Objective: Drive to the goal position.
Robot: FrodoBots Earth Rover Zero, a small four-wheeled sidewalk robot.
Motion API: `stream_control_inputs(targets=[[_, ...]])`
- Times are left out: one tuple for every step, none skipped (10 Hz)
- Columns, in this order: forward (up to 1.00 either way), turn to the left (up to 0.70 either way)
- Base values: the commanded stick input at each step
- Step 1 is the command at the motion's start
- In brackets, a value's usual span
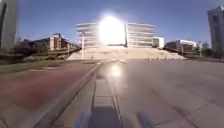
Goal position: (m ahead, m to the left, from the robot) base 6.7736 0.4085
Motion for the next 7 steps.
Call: stream_control_inputs(targets=[[0.7, 0.0], [0.7, 0.0], [0.7, 0.0], [0.7, 0.0], [0.7, 0.0], [0.7, 0.0], [0.7, 0.0]])
